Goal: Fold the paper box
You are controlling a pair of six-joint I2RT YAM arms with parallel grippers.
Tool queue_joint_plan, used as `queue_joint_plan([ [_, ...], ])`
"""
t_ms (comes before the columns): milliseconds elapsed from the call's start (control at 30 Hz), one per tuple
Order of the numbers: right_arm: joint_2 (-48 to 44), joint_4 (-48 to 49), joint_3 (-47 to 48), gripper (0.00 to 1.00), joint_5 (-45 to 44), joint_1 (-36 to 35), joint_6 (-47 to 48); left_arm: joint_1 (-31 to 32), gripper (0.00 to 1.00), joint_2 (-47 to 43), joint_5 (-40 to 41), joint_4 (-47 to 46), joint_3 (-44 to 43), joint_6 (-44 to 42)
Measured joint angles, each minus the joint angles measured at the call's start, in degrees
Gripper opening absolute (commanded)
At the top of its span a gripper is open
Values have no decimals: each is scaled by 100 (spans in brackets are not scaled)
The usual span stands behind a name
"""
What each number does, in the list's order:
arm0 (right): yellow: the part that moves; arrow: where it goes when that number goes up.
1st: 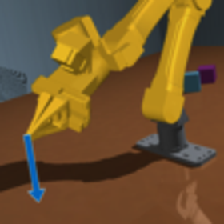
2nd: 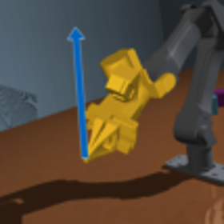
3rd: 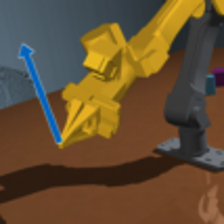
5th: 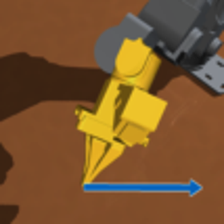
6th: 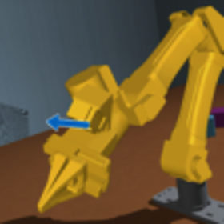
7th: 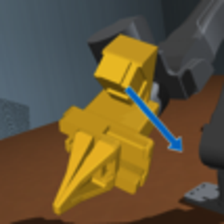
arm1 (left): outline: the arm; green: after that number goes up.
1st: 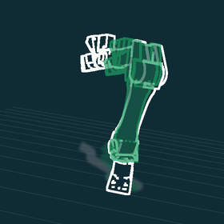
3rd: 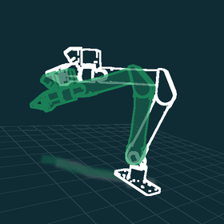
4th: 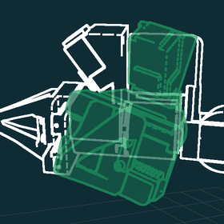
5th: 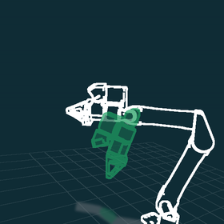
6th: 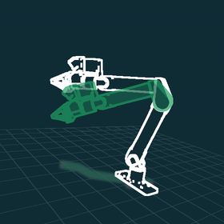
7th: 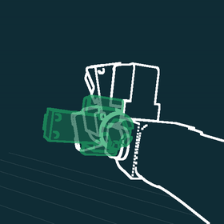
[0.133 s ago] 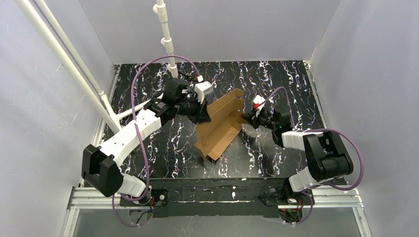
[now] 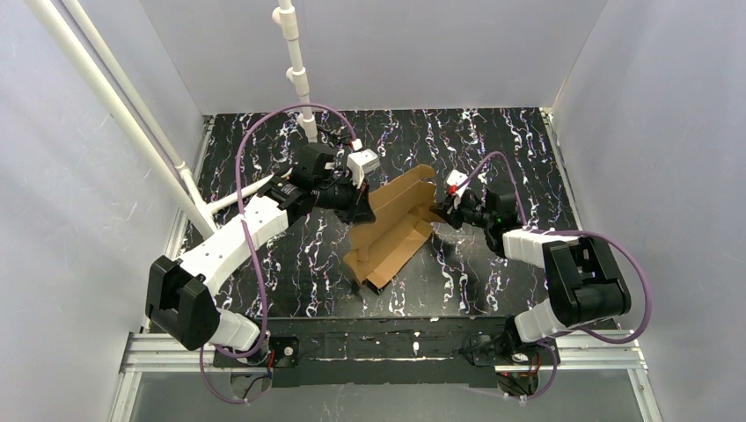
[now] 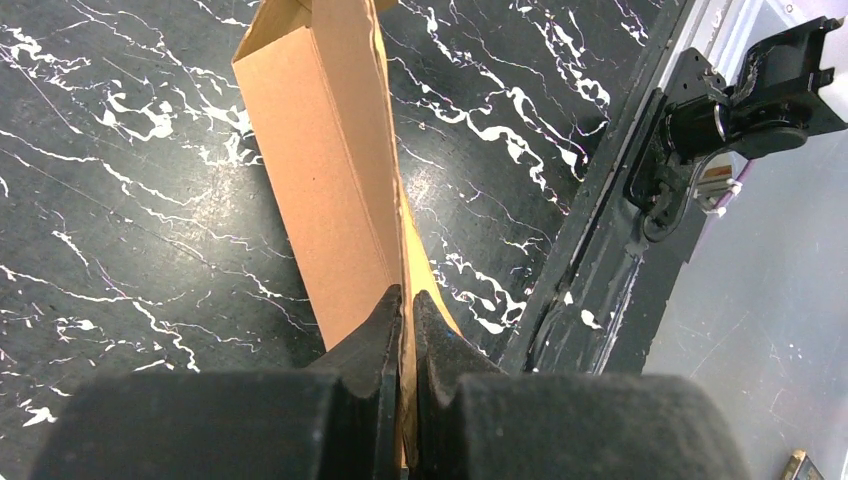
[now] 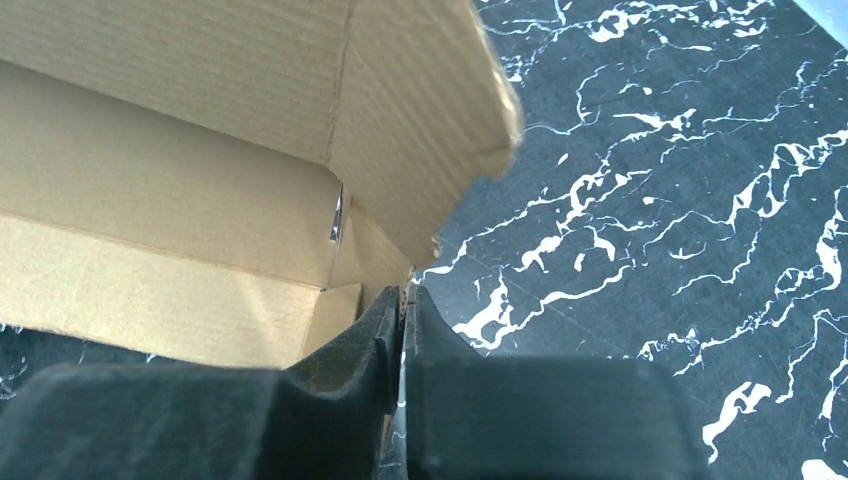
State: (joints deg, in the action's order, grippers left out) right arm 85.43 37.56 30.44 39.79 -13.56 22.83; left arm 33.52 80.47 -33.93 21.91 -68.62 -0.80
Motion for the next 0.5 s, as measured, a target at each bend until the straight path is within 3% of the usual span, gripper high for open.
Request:
queue_joint_plan([
  [100, -81, -424, 96, 18, 55, 2, 254, 0, 0, 0, -50, -7, 24, 22],
  [233, -107, -925, 251, 29, 87, 2, 535, 7, 0, 0, -125, -7, 35, 44],
  [500, -109, -1604, 516, 31, 83, 0, 656, 9, 0, 0, -127, -9, 46, 46],
])
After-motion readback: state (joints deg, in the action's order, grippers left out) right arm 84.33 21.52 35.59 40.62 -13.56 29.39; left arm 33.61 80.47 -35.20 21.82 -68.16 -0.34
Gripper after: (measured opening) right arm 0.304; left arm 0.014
